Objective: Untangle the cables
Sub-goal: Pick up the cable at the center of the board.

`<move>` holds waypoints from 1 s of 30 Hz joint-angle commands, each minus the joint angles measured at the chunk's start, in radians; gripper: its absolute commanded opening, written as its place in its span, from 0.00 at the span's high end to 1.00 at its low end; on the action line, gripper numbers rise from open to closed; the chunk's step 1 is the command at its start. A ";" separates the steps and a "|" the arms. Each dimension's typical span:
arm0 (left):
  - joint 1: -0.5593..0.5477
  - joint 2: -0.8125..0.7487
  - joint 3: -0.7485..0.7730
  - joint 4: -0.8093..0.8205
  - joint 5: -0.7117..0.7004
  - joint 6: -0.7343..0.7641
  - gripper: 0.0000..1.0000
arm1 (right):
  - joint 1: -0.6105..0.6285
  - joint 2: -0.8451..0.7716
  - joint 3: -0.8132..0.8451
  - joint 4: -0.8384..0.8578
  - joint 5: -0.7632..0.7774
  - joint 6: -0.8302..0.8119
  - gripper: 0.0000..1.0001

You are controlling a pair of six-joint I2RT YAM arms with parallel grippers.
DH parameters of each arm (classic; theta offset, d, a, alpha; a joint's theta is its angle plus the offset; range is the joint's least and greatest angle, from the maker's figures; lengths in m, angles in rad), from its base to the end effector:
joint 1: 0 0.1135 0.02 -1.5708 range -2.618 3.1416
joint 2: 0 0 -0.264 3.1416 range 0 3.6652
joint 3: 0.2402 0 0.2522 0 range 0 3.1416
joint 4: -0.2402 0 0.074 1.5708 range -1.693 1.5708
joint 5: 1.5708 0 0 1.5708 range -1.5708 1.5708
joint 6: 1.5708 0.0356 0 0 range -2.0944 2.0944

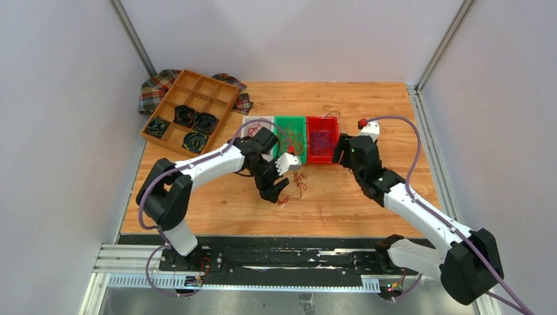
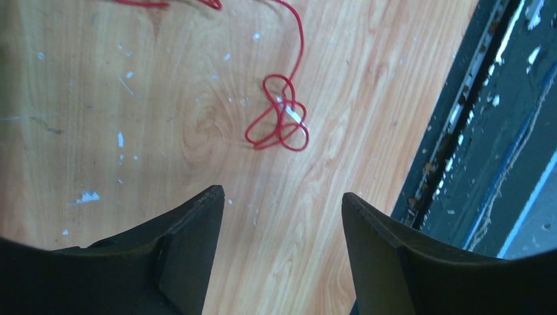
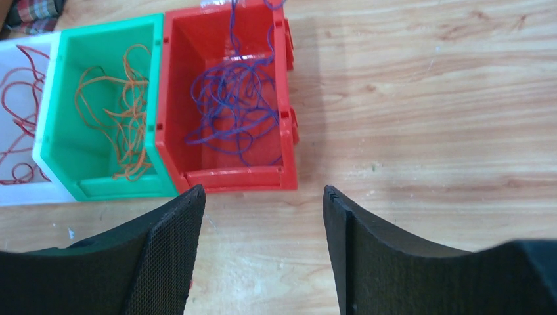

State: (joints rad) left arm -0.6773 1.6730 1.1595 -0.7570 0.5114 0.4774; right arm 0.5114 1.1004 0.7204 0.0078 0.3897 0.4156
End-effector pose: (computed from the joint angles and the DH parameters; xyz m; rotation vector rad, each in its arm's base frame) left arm 0.2391 -0.2147 0.2077 1.6192 2.2831 -0.7697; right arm 0.2244 0.1104 0.2748 0.1653 1.9144 0.2454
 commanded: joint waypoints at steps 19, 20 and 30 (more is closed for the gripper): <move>-0.041 0.064 -0.045 0.176 0.066 0.047 0.88 | 0.002 -0.229 -0.155 -0.069 -0.038 0.085 0.40; -0.041 0.035 -0.041 0.148 0.063 0.061 0.93 | 0.002 -0.228 -0.152 -0.065 -0.051 0.084 0.41; -0.041 -0.245 0.103 -0.212 0.060 0.202 0.99 | 0.097 -0.210 -0.223 0.201 -0.274 -0.014 0.42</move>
State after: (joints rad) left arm -0.7158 1.5204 1.2007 -0.8070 0.5671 0.6102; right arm 0.5476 0.8841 0.5385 0.0555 0.2333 0.4690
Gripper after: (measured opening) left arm 0.017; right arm 0.583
